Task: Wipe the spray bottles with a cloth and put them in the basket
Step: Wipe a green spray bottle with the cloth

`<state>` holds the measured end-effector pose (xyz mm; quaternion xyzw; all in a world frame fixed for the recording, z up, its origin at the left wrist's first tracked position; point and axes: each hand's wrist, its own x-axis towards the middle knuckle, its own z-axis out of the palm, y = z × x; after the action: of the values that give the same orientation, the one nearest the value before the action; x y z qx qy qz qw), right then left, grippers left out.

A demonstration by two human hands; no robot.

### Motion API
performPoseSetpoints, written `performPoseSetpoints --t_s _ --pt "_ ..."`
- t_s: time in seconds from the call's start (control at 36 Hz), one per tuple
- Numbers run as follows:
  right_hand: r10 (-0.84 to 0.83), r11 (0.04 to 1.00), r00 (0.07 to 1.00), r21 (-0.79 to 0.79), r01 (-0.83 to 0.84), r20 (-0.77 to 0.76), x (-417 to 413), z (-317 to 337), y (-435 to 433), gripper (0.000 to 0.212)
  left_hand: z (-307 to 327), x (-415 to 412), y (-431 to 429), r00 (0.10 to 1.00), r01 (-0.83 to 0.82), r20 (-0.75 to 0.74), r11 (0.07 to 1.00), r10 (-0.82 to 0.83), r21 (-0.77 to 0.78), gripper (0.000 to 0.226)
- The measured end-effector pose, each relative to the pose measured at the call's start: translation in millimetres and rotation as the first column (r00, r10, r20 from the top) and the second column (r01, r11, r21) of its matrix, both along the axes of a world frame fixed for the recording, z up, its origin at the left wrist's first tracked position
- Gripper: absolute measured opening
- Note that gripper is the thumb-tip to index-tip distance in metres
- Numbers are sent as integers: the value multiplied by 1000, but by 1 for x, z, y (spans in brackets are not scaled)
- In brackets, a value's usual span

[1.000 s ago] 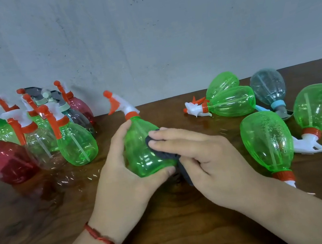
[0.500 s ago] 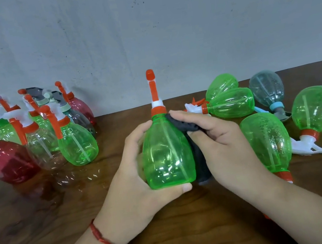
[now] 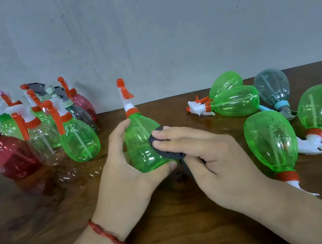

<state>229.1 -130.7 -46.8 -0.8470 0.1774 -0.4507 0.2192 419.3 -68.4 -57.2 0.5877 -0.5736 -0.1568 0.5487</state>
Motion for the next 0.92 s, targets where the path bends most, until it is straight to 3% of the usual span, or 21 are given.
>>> performPoseSetpoints --t_s 0.11,0.28,0.39,0.47,0.61,0.78,0.92 --pt "26 999 999 -27 -27 -32 0 0 2 55 2 5 -1 998 -17 -58 999 19 36 108" --pt "-51 999 998 16 51 28 1 1 0 58 0 2 -1 995 45 86 999 -43 -21 110" --pt "-134 982 985 146 118 109 1 3 -6 57 0 -4 1 949 103 308 992 -75 -76 109" --pt "-162 930 969 356 86 189 -1 6 -10 50 2 -10 2 917 156 384 982 -104 -106 104" --pt "-172 827 945 562 -16 279 -2 9 -12 45 2 -6 6 961 224 172 974 -216 -26 123" --pt "-138 875 948 484 -19 286 1 5 -9 48 -1 -6 4 952 302 53 953 -302 17 116" --pt "-142 937 966 343 60 217 0 2 -10 54 -2 -5 1 936 251 269 967 -228 -51 107"
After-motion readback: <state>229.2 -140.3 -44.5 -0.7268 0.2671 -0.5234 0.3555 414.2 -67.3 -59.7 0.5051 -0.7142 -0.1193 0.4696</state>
